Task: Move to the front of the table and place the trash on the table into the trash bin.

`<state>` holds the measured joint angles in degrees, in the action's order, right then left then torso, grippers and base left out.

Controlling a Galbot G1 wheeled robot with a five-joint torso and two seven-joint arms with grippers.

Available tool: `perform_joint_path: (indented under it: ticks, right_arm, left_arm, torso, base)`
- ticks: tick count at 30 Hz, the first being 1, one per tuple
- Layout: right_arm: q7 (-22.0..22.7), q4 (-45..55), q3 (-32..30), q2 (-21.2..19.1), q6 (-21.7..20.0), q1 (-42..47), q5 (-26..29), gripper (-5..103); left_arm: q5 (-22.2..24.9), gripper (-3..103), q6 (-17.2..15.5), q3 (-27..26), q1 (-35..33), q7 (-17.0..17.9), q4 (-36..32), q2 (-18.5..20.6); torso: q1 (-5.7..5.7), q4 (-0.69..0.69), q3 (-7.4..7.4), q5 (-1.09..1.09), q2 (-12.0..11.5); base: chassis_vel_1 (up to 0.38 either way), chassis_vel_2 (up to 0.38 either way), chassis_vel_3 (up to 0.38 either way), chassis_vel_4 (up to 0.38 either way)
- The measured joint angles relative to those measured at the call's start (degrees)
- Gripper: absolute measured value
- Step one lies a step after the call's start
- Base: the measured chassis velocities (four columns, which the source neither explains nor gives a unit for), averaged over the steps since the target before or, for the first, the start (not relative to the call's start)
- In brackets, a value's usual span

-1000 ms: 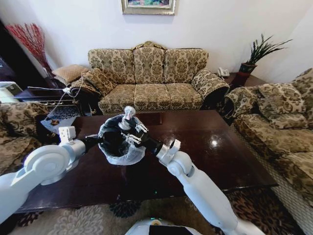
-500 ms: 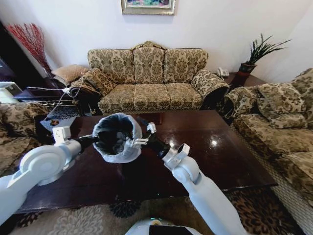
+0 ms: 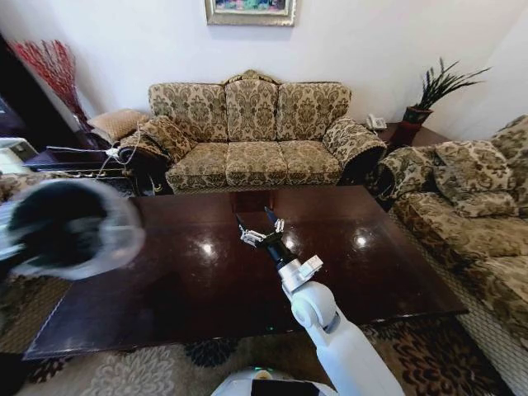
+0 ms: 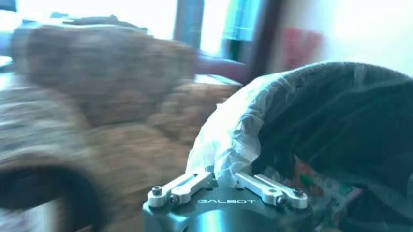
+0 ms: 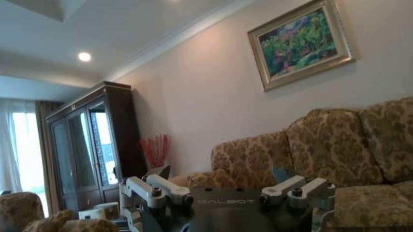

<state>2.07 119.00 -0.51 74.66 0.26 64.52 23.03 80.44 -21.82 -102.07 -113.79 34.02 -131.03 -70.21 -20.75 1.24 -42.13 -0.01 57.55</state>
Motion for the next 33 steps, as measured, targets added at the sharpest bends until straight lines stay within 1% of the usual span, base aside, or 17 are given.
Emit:
perform_joint_path:
  ticks: [1,2,3,4,5,6,7,8,16,19,20,23,24,25,28,29,33]
  right_arm:
    - [0.0,0.0,0.0,0.0,0.0,0.0,0.0,100]
    - [0.3,0.0,-0.8,-0.3,0.4,0.7,-0.2,100]
    - [0.7,0.7,-1.9,-0.2,0.6,1.9,-0.6,100]
    - [1.1,1.1,-2.5,0.1,0.8,2.5,-0.7,100]
    - [1.1,1.1,-2.5,0.1,0.8,2.5,-0.7,100]
    - [1.4,1.4,-2.7,0.4,1.1,2.8,-0.9,100]
    - [1.5,1.4,-2.4,0.5,1.5,3.1,-1.3,100]
    - [1.4,1.4,-2.1,0.5,1.7,3.2,-1.4,100]
    - [1.2,1.4,-2.3,0.1,3.8,3.7,-2.0,100]
    - [1.2,0.9,-3.0,-0.3,5.4,3.8,-2.0,100]
    - [1.2,0.9,-3.0,-0.3,5.4,3.8,-2.0,100]
    - [1.3,1.0,-3.6,0.0,5.6,3.9,-2.1,100]
    - [1.3,1.0,-3.6,0.0,5.6,3.9,-2.1,100]
    - [1.3,1.0,-3.8,0.0,5.7,4.2,-2.2,100]
    - [1.1,1.2,-4.8,0.0,5.9,4.8,-2.5,100]
    - [1.1,1.2,-4.8,0.0,5.9,4.8,-2.5,100]
    - [0.8,1.3,-6.9,0.3,5.9,6.0,-3.0,100]
  left_arm:
    - [0.0,0,0.0,0.0,0.0,0.0,0.0,0.0]
    - [-0.5,0,1.1,-0.5,0.3,-0.5,1.3,-3.2]
    - [-0.9,0,1.5,-0.3,2.2,-0.6,2.9,-4.8]
    - [-1.3,0,2.3,0.0,3.2,-1.0,4.7,-6.1]
    - [-1.3,0,2.3,0.0,3.2,-1.0,4.7,-6.1]
    - [-1.8,0,3.5,0.0,3.8,-1.4,7.3,-7.9]
    - [-2.8,0,5.4,-0.7,4.2,-1.5,11.4,-10.1]
    - [-2.7,0,5.9,-1.3,4.3,-1.5,13.2,-10.4]
    - [-1.2,0,8.1,-2.9,4.9,-0.3,23.5,-8.3]
    - [0.0,0,8.5,-0.7,5.9,0.1,31.0,-7.3]
    - [0.0,0,8.5,-0.7,5.9,0.1,31.0,-7.3]
    - [0.3,0,8.9,3.4,7.0,0.5,38.7,-6.5]
    - [0.3,0,8.9,3.4,7.0,0.5,38.7,-6.5]
    - [0.3,0,9.1,5.5,7.6,0.4,41.9,-6.4]
    - [0.3,0,9.5,10.2,9.4,-0.1,49.5,-6.0]
    - [0.3,0,9.5,10.2,9.4,-0.1,49.5,-6.0]
    - [-2.2,0,10.2,17.0,12.5,-4.7,60.3,-6.4]
  torso:
    - [0.0,0.0,0.0,0.0,0.0]
    - [0.0,0.05,0.0,0.03,0.0]
    - [0.01,0.01,0.0,0.04,0.0]
    - [0.0,-0.15,0.0,0.02,0.0]
    - [0.0,-0.15,0.0,0.02,0.0]
    - [-0.01,-0.19,0.0,0.0,0.0]
    - [-0.03,-0.08,-0.02,0.0,0.0]
    - [-0.04,-0.07,-0.02,-0.01,0.0]
    - [-0.03,-0.08,-0.02,0.04,0.0]
    - [0.02,-0.08,0.0,0.01,0.0]
    - [0.02,-0.08,0.0,0.01,0.0]
    - [0.06,-0.06,0.02,0.02,0.0]
    - [0.06,-0.06,0.02,0.02,0.0]
    - [0.06,-0.03,0.03,-0.04,0.0]
    - [0.03,-0.06,0.0,0.01,0.0]
    - [0.03,-0.06,0.0,0.01,0.0]
    - [-0.1,-0.08,-0.04,0.01,0.0]
  base:
    - [0.0,0.0,0.0,0.0]
    - [0.0,0.0,0.0,0.0]
    - [0.0,0.0,0.0,0.0]
    - [0.0,0.0,0.0,0.0]
    - [0.0,0.0,0.0,0.0]
    - [0.003,-0.078,-0.061,0.008]
    - [0.059,-0.037,-0.087,0.067]
    - [0.103,-0.04,-0.048,0.067]
    - [0.158,-0.142,-0.159,0.173]
    - [0.232,-0.267,-0.259,0.236]
    - [0.269,-0.27,-0.264,0.248]
    - [0.193,-0.215,-0.209,0.198]
    - [0.149,-0.147,-0.186,0.115]
    - [0.082,-0.072,-0.107,0.115]
    - [0.029,-0.023,-0.01,0.055]
    - [0.0,0.0,0.0,0.0]
    - [-0.036,0.019,0.026,-0.027]
